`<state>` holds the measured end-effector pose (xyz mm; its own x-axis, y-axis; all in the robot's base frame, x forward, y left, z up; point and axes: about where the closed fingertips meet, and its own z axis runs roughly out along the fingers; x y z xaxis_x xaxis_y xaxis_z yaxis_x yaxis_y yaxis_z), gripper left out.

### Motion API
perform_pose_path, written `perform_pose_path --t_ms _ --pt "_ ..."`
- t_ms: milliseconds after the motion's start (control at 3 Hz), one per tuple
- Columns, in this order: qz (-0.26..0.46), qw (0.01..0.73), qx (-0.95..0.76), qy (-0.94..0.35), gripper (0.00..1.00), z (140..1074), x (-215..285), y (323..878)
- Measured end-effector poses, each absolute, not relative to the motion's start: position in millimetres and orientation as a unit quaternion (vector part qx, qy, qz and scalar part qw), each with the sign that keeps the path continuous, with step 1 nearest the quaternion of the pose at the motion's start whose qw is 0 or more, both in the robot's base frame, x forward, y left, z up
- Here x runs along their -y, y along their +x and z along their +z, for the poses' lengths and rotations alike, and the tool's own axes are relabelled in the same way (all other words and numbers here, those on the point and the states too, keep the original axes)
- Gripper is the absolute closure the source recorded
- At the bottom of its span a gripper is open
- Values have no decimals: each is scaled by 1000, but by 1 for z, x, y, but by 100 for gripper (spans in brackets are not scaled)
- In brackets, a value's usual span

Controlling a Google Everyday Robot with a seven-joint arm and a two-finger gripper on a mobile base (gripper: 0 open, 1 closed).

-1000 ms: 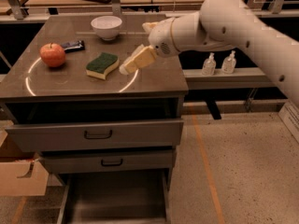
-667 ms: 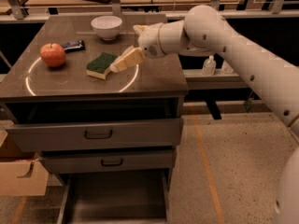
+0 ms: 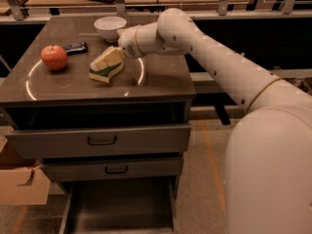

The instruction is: Place apple into bottom drawer

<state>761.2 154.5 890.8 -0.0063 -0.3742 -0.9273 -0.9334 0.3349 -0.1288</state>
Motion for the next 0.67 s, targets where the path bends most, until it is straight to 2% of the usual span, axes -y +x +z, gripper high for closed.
perform_pose_path --t_ms 667 --pt "320 473 -649 -503 0 884 -235 777"
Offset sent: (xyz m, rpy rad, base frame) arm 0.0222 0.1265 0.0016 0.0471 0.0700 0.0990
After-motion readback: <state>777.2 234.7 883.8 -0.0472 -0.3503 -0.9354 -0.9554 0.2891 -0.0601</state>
